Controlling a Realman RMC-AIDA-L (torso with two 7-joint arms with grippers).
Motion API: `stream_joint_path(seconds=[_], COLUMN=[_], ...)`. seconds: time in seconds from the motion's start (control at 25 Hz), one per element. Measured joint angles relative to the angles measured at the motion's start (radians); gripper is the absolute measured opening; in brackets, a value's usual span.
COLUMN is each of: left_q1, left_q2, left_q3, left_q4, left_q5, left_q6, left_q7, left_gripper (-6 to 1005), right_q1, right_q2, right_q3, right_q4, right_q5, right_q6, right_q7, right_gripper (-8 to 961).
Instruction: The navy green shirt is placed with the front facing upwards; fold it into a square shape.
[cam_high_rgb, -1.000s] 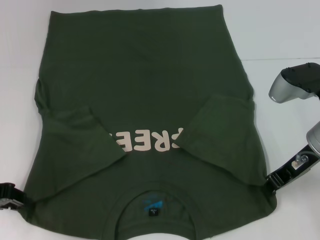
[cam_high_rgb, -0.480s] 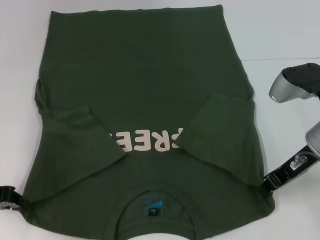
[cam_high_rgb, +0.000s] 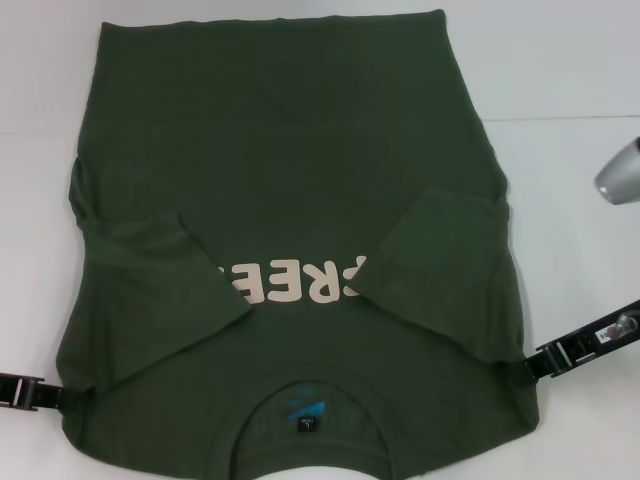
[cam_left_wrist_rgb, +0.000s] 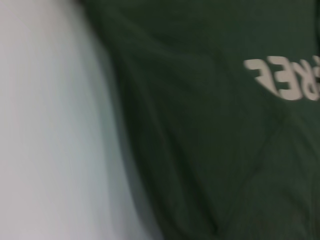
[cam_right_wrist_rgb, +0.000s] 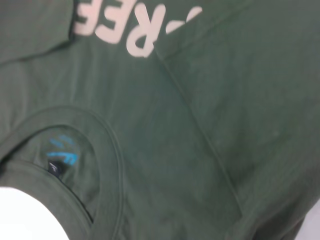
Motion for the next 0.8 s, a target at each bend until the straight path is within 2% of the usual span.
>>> stream_joint_path(seconds=[0.28, 0.52, 0.8], left_q1=[0.017, 0.051, 0.059], left_q2=[0.003, 0.001, -0.002], left_q3=[-0.091, -0.146, -0.161], left_q4=[-0.028, -0.038, -0.049], left_q5=[-0.029, -0.080, -0.089], left_q6=[0.006, 0.042, 0.054], left_q7=[0.224, 0.485, 0.609], left_gripper=[50, 49, 46], right_q1=[-0.051, -0.096, -0.122], right_q2=[0.000, 0.004, 0.001], right_q3=[0.071, 0.120, 0.147], right_q4=[0.009, 0.030, 0.074], right_q5=[0.088, 0.158, 0.207], right_q6=[0.003, 0.013, 0.037], right_q7=[-0.101, -0.214, -0.276], right_gripper=[42, 42, 43])
